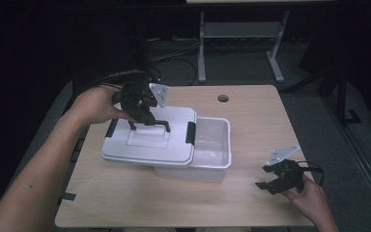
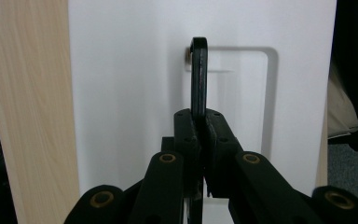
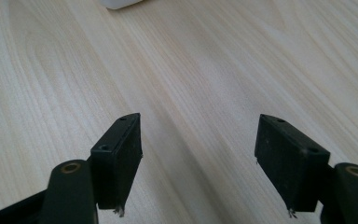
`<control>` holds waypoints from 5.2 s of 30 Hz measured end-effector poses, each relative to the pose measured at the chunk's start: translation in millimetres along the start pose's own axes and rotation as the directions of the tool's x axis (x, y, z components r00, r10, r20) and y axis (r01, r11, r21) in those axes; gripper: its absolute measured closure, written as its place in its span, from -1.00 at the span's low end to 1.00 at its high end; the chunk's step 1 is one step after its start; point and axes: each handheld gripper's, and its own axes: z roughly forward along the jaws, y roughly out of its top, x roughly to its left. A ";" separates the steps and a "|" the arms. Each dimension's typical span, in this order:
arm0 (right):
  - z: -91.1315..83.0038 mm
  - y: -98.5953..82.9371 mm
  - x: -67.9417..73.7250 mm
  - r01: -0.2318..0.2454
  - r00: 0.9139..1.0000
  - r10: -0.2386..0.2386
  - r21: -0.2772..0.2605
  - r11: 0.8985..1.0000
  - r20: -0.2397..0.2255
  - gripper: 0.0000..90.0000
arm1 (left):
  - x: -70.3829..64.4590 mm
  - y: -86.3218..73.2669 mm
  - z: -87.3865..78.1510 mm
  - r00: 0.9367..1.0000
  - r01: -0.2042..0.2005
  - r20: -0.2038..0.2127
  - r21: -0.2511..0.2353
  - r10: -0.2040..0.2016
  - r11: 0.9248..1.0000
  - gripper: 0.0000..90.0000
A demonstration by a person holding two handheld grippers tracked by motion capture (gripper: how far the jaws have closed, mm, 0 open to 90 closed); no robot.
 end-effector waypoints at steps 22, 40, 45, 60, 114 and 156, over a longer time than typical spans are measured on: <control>-1.4 0.4 0.0 -0.003 1.000 0.003 -0.007 1.000 -0.007 -0.31 | 8.7 34.1 9.0 0.999 -0.036 0.008 -0.006 0.036 0.999 0.89; -2.3 0.3 -1.0 0.004 1.000 -0.004 -0.014 1.000 -0.009 -0.31 | 19.2 70.2 30.2 0.998 -0.059 0.022 -0.019 0.059 0.998 0.89; -3.3 -0.1 -1.1 0.004 1.000 -0.004 -0.018 1.000 -0.009 -0.31 | 21.4 77.2 35.0 0.998 -0.059 0.023 -0.025 0.060 0.998 0.89; -3.7 0.0 -1.2 0.004 1.000 -0.004 -0.021 1.000 -0.010 -0.31 | 25.5 91.1 51.5 0.998 -0.049 0.031 -0.019 0.050 0.999 0.89; -2.9 1.0 -1.4 0.008 1.000 -0.008 -0.024 1.000 -0.018 -0.31 | 26.0 86.0 75.6 0.999 0.017 0.043 -0.013 -0.017 1.000 0.86; -2.8 2.6 -2.2 0.006 1.000 -0.006 -0.024 1.000 -0.005 -0.35 | 10.5 70.2 57.7 0.999 0.020 0.037 -0.056 -0.018 0.998 0.22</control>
